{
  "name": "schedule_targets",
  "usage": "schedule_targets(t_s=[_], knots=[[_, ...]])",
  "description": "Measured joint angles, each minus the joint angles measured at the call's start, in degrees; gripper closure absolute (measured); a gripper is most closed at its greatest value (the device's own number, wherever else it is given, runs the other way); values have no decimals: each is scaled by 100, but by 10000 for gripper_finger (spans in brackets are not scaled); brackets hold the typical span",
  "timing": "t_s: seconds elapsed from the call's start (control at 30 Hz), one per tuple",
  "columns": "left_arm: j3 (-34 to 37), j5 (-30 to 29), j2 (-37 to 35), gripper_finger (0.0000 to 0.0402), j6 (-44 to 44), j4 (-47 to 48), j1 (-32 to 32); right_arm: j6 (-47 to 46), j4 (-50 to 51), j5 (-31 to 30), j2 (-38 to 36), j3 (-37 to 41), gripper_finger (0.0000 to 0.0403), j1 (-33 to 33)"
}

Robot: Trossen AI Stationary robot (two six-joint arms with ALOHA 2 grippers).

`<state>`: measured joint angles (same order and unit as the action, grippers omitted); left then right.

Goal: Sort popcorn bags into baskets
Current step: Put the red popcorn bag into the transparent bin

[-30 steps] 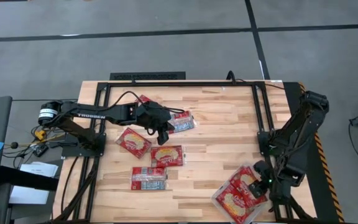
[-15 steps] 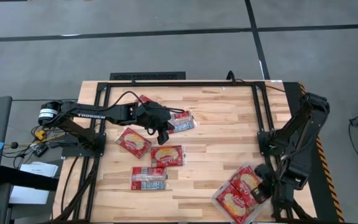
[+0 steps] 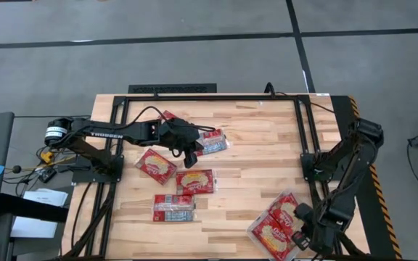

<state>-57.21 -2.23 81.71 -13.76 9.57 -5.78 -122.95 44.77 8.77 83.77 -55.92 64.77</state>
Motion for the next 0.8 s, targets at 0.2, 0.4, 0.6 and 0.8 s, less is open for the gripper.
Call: schedule_targets(t_s=[0.2,0.4,0.6,0.8], knots=[[0,-12,0,401,2,-1,0,-2,459,228,59,0,391,1],[0,-16,-2,401,2,1,0,1,1228,399,-27,0,372,-110],[0,-16,0,402,-10,1,0,26,1524,-171,-433,0,367,-170],[0,88,-37,401,55,137,-43,296,1323,-1294,-744,0,382,-394]])
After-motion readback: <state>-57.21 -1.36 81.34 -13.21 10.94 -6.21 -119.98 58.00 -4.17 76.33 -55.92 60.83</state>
